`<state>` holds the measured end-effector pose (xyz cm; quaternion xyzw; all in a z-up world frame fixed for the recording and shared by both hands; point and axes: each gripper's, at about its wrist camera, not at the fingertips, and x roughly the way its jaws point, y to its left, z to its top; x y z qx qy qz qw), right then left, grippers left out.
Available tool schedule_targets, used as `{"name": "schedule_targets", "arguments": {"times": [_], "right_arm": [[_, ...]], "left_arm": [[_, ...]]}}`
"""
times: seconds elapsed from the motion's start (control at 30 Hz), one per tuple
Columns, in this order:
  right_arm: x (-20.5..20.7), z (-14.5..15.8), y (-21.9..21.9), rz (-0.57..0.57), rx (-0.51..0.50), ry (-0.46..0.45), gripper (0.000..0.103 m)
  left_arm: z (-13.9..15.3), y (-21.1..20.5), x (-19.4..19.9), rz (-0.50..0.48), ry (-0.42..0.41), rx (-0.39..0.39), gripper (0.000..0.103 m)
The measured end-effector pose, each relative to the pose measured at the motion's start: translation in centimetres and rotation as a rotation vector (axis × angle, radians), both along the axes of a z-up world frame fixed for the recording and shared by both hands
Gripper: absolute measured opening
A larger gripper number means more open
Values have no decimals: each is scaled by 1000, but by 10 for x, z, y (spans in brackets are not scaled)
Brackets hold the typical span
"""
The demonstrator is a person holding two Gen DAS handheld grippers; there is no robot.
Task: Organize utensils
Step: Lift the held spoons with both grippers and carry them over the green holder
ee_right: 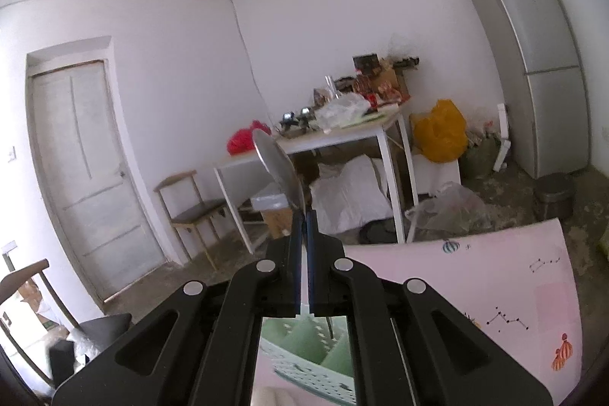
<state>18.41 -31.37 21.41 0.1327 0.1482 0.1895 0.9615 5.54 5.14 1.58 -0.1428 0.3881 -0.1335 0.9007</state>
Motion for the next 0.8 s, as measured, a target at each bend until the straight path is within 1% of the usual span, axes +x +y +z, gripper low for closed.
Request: {"name": "schedule_targets", "arguments": {"times": [0.1, 0.3, 0.4, 0.47, 0.5, 0.57, 0.67, 0.7, 0.77, 0.8], "right_arm": [[11, -18, 0, -7, -13, 35, 3], [22, -58, -2, -15, -20, 120, 3], [23, -73, -4, -18, -37, 157, 3], [21, -79, -3, -16, -47, 173, 3], [21, -82, -2, -17, -57, 181, 3], [20, -86, 1, -18, -76, 195, 3], [21, -93, 3, -20, -98, 221, 3], [20, -95, 3, -22, -103, 225, 3], [20, -98, 3, -20, -109, 239, 4], [20, -100, 3, -19, -106, 244, 4]], "left_arm": [[19, 6, 2, -4, -42, -15, 1], [65, 12, 15, -6, -169, -25, 1], [92, 12, 24, -5, -255, -31, 1], [115, 9, 33, -2, -334, -23, 1], [122, 8, 36, 0, -356, -18, 1], [142, 1, 46, 11, -435, 16, 1], [160, -12, 60, 18, -527, 74, 1], [163, -15, 65, 18, -542, 87, 1], [164, -29, 78, 16, -576, 146, 1], [164, -34, 83, 11, -580, 171, 1]]}}
